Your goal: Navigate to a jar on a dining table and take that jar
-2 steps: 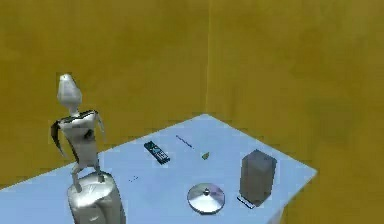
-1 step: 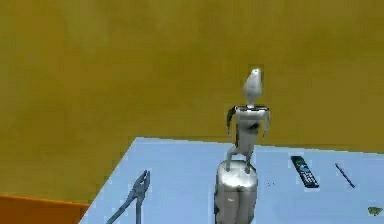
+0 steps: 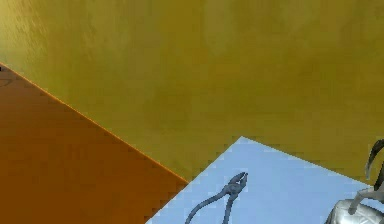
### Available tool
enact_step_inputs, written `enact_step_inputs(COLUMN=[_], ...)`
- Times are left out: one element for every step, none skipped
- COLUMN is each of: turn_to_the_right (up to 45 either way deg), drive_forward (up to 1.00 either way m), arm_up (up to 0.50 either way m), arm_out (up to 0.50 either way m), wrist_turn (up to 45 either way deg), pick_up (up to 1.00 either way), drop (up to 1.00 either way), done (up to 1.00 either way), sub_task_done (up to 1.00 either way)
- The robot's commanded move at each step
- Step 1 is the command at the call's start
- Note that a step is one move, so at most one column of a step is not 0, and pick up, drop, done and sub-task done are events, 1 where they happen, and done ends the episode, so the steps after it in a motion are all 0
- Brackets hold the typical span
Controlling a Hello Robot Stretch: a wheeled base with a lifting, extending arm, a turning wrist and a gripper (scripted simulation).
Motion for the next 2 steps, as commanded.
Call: enact_step_inputs(turn_to_the_right=[0.0, 0.0], drive_forward=[0.00, 0.00], arm_up=[0.50, 0.34], arm_out=[0.00, 0.00], wrist_turn=[0.0, 0.0], pick_up=[0.00, 0.00], drop=[0.00, 0.00], done=[0.00, 0.00], sub_task_done=[0.00, 0.00])
